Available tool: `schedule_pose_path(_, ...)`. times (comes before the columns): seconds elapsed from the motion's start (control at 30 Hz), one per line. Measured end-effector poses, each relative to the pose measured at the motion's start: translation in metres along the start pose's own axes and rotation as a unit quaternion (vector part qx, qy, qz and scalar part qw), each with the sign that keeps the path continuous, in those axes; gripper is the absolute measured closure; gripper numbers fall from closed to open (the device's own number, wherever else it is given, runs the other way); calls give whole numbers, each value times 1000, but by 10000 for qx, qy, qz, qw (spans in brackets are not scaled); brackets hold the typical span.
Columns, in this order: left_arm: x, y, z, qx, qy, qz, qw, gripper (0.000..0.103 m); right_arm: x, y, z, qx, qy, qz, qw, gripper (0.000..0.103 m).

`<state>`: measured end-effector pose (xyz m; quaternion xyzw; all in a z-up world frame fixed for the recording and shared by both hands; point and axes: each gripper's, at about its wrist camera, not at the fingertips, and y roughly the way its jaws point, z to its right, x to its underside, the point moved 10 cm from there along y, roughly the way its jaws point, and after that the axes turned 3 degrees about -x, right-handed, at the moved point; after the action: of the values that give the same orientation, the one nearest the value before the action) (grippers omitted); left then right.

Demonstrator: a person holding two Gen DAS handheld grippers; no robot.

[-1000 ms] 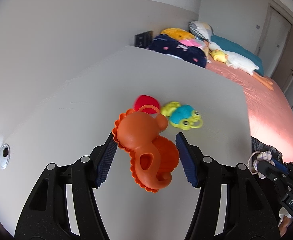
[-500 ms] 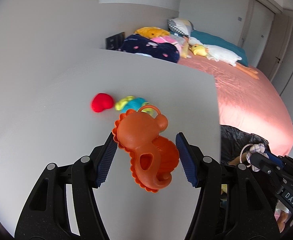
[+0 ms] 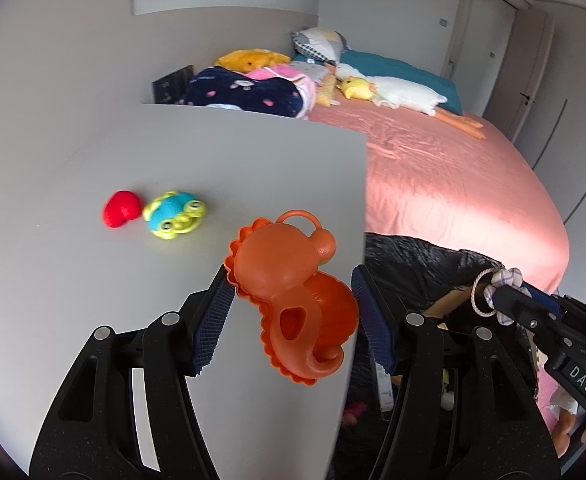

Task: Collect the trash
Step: 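Carry the orange toy and knotted plush to the trash bag and release both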

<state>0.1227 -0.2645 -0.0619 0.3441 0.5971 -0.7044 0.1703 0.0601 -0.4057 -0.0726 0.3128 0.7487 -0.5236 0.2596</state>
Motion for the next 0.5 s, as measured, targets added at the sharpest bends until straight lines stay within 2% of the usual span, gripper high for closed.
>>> schedule_pose_path(0.5,11,8,78,520,669,-138,9963,44,-1,-32,65,367,373,243,9983,83)
